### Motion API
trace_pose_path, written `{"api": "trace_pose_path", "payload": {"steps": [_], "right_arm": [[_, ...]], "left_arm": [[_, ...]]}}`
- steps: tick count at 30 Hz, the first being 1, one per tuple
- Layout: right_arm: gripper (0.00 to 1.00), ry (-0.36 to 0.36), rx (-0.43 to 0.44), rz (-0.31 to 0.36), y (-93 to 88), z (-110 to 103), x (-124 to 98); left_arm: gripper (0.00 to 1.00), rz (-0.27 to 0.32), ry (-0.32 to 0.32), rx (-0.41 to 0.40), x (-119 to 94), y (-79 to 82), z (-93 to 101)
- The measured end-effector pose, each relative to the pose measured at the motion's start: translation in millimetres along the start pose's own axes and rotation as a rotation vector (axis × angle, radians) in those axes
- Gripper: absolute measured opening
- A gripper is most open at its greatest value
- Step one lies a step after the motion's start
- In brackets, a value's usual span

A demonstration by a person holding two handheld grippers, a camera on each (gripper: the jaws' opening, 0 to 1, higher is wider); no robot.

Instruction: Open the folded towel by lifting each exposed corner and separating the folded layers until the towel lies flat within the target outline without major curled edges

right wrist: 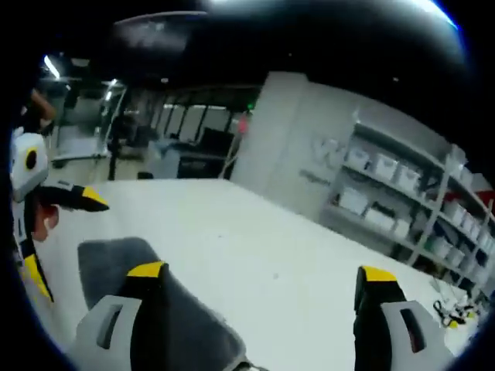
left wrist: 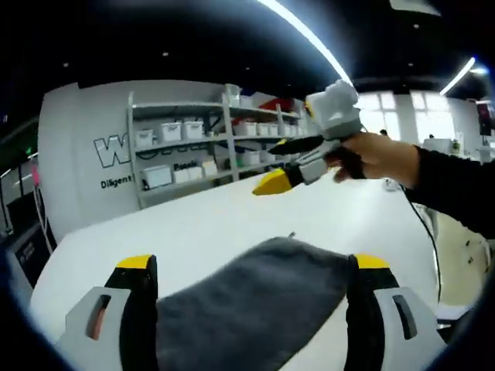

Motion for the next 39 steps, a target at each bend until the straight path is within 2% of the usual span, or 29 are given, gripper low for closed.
{"api": "trace_pose_path", "payload": {"steps": [2,4,6,10,15,19,22,27,39], "right_arm": [[1.00,-0.014,0.004,-0.003,-0.1,-6.0,-6.8],[1.00,-0.035,0.000,-0.024,-1.6,-11.6,-13.0],[1.00,-0.064,0.000,-0.015,-1.6,-19.1,-18.0],[1.00,-0.079,0.002,-0.030,-6.6,-28.4,-19.6],[1.00,-0.078,0.020,-0.057,-14.3,-44.2,-28.1],[1.00,-0.095,0.053,-0.034,-14.5,-49.8,-39.9],[1.00,-0.106,0.058,-0.023,-15.8,-56.6,-48.3],[1.00,-0.130,0.073,-0.031,-25.0,-61.6,-59.1],[1.00,-0.159,0.115,-0.019,-43.8,-65.1,-78.4]], "left_arm": [[1.00,0.025,0.032,-0.020,-10.0,3.4,-17.3],[0.98,0.034,0.054,-0.051,-19.7,4.4,-32.0],[0.98,0.037,0.067,-0.075,-28.9,3.6,-42.7],[0.99,0.021,0.096,-0.074,-46.0,-4.8,-57.3],[0.99,0.013,0.100,-0.119,-60.4,-14.5,-69.4],[0.97,-0.009,0.124,-0.136,-71.7,-25.5,-82.0],[0.94,-0.025,0.147,-0.117,-78.0,-34.9,-90.0],[0.93,-0.048,0.148,-0.125,-81.1,-46.8,-96.8],[0.87,-0.076,0.159,-0.123,-86.3,-53.9,-98.9]]}}
Point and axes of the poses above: the point that each gripper's makers call its tool centre point, and the gripper's own axes: x roughly forward along the fingers, z roughly to its right, y roughly out of its top, the point moved 7 cm from there along -x, roughly backward along the fingers, and after that the axes turned 7 degrees about y, right-handed, at the moved point
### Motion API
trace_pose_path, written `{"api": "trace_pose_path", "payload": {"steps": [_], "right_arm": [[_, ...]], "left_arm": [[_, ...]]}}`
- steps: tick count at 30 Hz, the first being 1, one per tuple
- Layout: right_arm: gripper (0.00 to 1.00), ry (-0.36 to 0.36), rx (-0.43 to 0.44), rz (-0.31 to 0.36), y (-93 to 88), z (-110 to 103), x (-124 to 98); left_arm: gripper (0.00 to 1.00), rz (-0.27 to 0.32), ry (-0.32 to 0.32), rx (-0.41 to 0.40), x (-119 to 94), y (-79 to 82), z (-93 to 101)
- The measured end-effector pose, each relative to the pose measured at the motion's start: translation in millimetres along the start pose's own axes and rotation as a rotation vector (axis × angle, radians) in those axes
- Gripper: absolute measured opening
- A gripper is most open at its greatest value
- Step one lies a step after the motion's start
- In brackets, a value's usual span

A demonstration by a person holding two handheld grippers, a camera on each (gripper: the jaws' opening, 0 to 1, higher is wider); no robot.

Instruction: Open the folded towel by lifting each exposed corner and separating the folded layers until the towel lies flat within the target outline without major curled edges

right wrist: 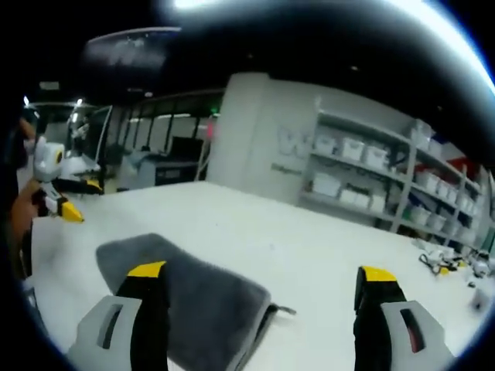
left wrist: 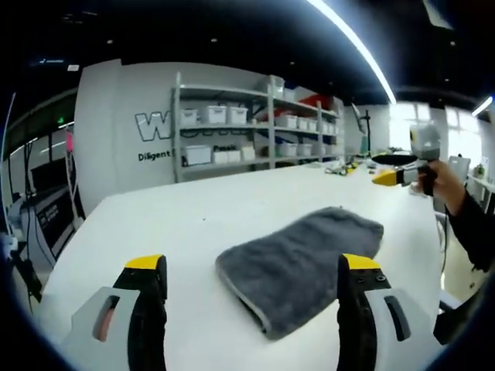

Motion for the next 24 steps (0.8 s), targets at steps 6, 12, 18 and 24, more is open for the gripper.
{"api": "trace_pose_path", "payload": {"steps": [6,12,18,24], "right_arm": [[0.99,-0.016,0.036,0.008,-15.7,2.5,-11.2],[0.95,-0.021,0.049,-0.002,-25.4,-1.6,-17.1],[0.99,-0.004,0.045,-0.009,-31.7,-7.6,-17.7],[1.00,0.027,0.035,0.001,-34.1,-18.6,-17.9]], "left_arm": [[0.86,-0.041,0.010,0.012,1.4,-15.9,0.8],[0.83,-0.051,0.005,0.011,1.1,-20.5,1.6],[0.84,-0.060,0.010,0.005,1.0,-25.1,-2.4],[0.99,-0.040,0.009,0.001,0.6,-27.4,-1.6]]}}
Point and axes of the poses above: the point that each gripper's makers call its tool centre point, and the gripper's own axes: x roughly forward along the fingers, z roughly to its right, y roughly out of its top, the point moved 7 cm from there along -x, roughly backward along the fingers, and after that the axes turned 7 degrees about y, right-handed, at the moved point
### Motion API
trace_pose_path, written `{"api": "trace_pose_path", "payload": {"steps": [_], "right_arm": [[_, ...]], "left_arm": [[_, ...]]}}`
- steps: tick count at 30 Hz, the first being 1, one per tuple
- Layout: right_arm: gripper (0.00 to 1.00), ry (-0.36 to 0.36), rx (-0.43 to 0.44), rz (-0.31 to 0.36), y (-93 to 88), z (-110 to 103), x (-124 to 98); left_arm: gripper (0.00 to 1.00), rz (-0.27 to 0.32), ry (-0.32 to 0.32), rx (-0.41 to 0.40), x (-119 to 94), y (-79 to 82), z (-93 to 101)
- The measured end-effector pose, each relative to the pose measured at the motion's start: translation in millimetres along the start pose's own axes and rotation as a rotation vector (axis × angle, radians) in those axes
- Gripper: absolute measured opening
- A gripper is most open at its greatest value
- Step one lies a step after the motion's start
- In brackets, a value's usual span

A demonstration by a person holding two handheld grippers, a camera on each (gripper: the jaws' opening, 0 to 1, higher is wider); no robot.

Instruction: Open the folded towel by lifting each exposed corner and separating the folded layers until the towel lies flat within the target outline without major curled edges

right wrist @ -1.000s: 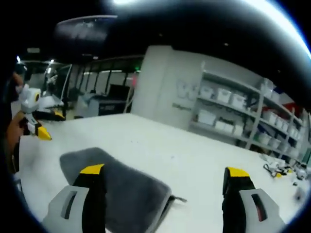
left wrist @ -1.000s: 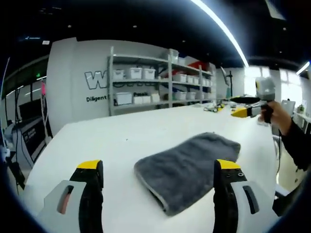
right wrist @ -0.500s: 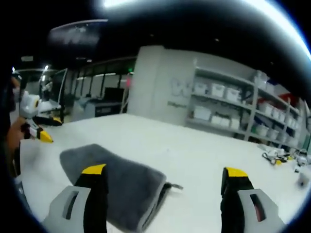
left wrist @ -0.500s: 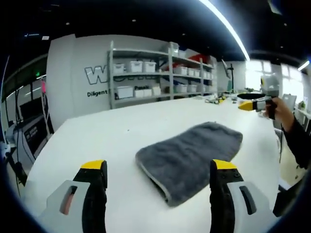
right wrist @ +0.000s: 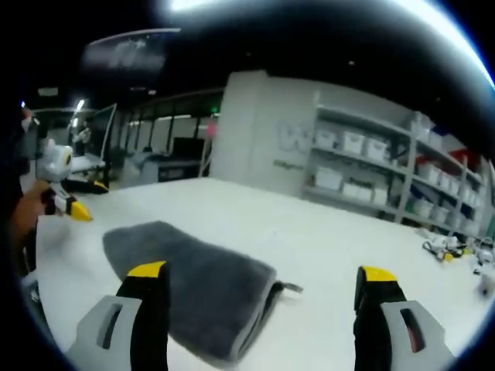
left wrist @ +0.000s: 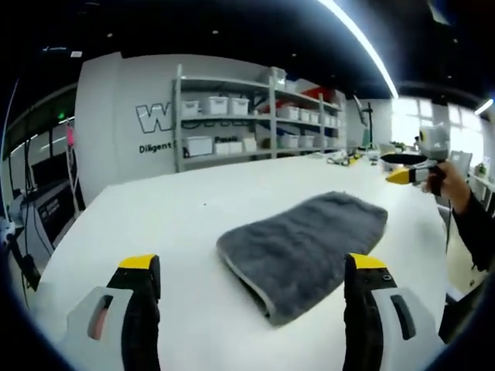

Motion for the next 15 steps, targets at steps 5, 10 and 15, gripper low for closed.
{"api": "trace_pose_path", "payload": {"steps": [5,10,15], "right_arm": [[0.99,-0.004,0.023,0.036,2.3,2.2,2.2],[1.00,0.026,0.009,-0.033,-8.1,-6.1,6.2],[1.00,0.049,0.029,-0.035,-14.7,-9.4,9.1]], "left_arm": [[1.00,-0.036,0.016,0.005,2.2,-11.1,-2.4],[1.00,-0.053,0.029,-0.036,6.2,-17.5,-2.4],[1.00,-0.020,0.002,-0.013,3.6,-13.1,3.4]]}}
Point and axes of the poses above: the point that each gripper's makers call its tool centre point, and the gripper's own axes: x roughly forward along the fingers, z roughly to its right, y roughly out of its top, the point moved 7 cm from there along -x, roughly backward along the fingers, and after that the axes turned 7 degrees about y, right-handed, at the moved point
